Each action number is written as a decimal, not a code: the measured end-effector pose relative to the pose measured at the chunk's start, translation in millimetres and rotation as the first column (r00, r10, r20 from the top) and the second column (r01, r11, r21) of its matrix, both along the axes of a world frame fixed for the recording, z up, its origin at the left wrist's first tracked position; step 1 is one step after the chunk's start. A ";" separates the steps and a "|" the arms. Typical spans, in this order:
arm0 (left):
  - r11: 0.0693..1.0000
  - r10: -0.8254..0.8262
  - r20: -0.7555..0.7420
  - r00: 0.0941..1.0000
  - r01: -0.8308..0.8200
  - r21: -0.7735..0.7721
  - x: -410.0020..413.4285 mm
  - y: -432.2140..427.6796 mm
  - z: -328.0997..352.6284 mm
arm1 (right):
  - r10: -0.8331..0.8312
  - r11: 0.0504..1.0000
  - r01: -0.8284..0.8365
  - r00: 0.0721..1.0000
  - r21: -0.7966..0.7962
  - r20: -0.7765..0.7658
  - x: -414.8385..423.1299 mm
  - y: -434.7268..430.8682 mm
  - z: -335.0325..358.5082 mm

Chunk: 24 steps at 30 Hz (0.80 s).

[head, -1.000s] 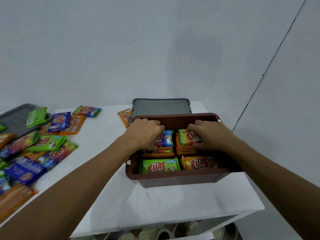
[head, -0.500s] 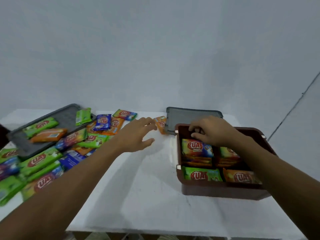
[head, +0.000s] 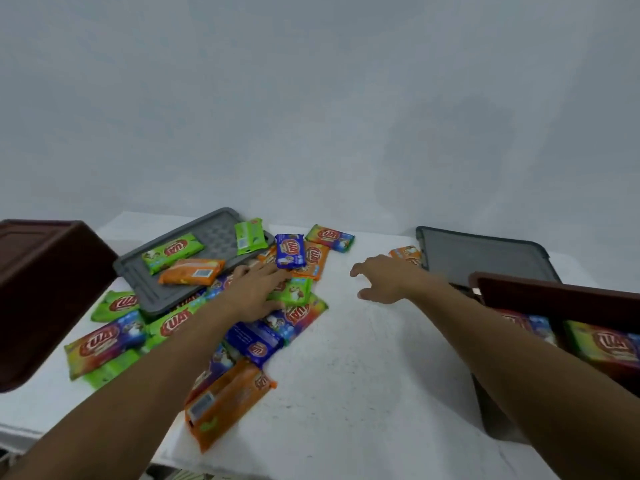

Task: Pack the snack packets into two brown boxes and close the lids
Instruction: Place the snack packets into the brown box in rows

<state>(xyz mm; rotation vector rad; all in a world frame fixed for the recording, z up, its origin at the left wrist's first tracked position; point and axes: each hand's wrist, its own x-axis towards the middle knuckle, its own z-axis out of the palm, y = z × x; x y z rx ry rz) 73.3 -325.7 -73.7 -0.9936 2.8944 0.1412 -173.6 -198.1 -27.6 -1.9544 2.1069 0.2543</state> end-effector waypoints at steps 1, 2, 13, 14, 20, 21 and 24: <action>1.000 -0.006 -0.048 0.999 0.007 0.012 -1.2 0.3 -2.8 | -0.029 1.000 0.028 0.999 0.005 0.023 3.4 -5.7 -7.6; 1.000 -0.018 -0.096 0.995 0.020 0.021 -1.3 0.0 -6.1 | -0.055 0.998 0.055 0.997 0.001 0.051 7.7 -11.3 -14.8; 0.987 0.085 -0.062 0.994 -0.076 0.138 41.2 -50.2 13.0 | 0.012 0.983 0.083 0.864 -0.165 0.504 64.3 -41.0 -41.5; 0.989 0.083 -0.031 0.996 -0.078 0.127 43.5 -51.4 10.5 | 0.014 0.982 0.077 0.881 -0.173 0.473 65.9 -42.3 -44.0; 0.990 0.065 -0.191 0.979 -0.038 0.138 44.7 -49.4 4.8 | -0.020 0.995 0.063 0.898 -0.082 0.439 68.5 -49.3 -47.4; 0.987 0.071 -0.204 0.976 -0.040 0.154 44.2 -47.0 4.9 | -0.004 0.995 0.046 0.904 -0.087 0.429 67.1 -48.5 -44.0; 0.981 0.072 -0.255 0.964 -0.022 0.193 38.4 -42.4 6.0 | 0.038 0.994 0.001 0.930 -0.107 0.365 59.5 -42.8 -27.5</action>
